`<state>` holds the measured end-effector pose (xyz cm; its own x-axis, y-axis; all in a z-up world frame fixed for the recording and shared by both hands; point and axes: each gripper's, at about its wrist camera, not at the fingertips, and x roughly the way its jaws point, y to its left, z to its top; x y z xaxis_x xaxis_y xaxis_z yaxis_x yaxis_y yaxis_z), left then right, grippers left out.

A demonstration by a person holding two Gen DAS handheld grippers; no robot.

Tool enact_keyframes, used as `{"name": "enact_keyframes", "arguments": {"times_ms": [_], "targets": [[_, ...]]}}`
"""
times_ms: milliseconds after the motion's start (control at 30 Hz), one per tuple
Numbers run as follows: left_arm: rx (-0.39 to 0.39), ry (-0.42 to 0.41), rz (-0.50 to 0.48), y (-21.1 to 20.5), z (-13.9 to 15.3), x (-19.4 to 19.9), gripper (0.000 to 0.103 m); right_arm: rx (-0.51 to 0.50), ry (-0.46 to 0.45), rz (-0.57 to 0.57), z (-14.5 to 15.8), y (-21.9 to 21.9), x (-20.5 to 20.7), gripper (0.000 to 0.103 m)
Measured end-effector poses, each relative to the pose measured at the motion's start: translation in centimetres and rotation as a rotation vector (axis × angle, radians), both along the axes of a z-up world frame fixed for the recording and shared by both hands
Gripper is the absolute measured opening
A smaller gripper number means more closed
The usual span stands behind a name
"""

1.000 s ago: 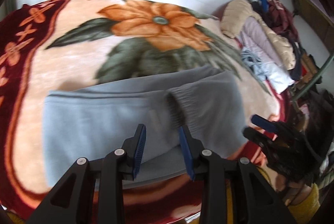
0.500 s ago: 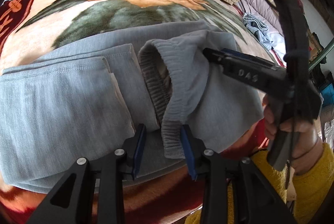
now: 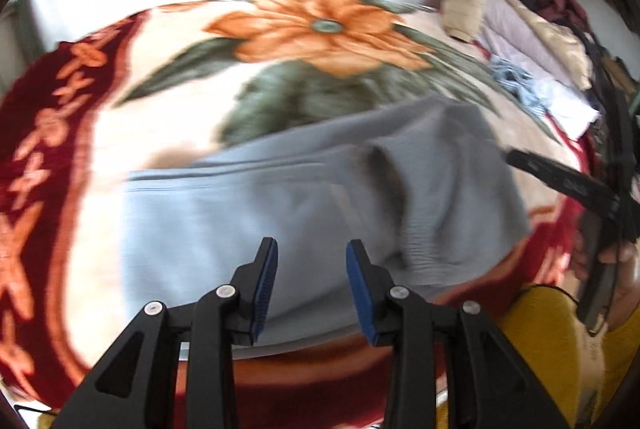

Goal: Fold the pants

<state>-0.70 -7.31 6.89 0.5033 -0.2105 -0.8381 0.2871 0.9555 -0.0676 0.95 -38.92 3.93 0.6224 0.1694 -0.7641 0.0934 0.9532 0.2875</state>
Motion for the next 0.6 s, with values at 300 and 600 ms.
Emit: {"name": "enact_keyframes", "arguments": {"times_ms": [300,600], "targets": [[0.099,0.004,0.173,6.6,0.4,1.2,0.037,0.183,0.115,-0.006,-3.1,-1.5,-0.4,0.065],[0.1,0.014,0.223,9.0,1.0,1.2,0.038,0.15,0.107,0.021,-2.8,0.3,0.0,0.022]]}}
